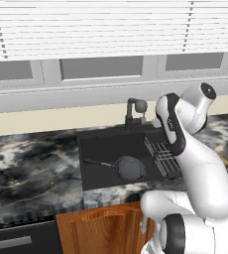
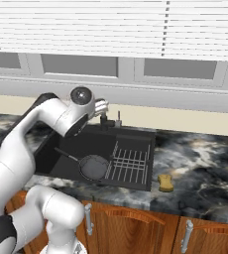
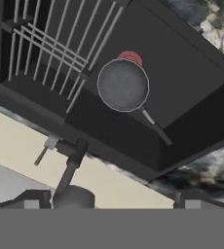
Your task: Pick the pan and sponge and place them into the sink. Then turn on the water.
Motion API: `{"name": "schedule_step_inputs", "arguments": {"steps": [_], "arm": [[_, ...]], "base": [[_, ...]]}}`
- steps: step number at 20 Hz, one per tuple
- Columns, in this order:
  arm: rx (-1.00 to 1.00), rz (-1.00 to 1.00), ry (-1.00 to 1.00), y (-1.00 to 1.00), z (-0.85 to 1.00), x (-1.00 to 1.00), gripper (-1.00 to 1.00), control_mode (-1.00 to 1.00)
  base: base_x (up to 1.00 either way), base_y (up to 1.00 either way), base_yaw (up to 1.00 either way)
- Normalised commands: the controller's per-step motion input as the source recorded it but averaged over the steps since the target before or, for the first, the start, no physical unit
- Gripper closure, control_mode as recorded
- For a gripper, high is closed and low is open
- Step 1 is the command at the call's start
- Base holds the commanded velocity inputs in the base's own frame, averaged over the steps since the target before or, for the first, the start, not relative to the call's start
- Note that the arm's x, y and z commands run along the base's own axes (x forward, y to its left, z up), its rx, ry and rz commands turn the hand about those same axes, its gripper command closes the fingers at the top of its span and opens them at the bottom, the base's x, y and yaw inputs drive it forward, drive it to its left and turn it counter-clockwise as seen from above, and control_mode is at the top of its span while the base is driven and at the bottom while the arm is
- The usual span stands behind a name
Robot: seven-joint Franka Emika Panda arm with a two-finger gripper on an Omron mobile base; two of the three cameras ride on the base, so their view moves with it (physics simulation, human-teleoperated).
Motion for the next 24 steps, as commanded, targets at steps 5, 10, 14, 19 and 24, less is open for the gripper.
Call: {"name": "schedule_step_inputs", "arguments": {"steps": [5,10,14,19,24], "arm": [[0.05,-0.08,0.17,-0.39,0.20,-0.10,-1.00,-1.00],[0.01,-0.09,0.20,-0.31,0.12,-0.04,-1.00,-1.00],[0.01,-0.13,0.23,-0.16,0.04,0.00,-1.00,-1.00],[0.02,-0.14,0.22,-0.13,0.04,0.00,-1.00,-1.00],[0.00,-0.12,0.24,-0.15,0.00,0.00,-1.00,-1.00]], "base": [[0.00,0.00,0.00],[0.00,0.00,0.00],[0.00,0.00,0.00],[0.00,0.00,0.00],[0.00,0.00,0.00]]}}
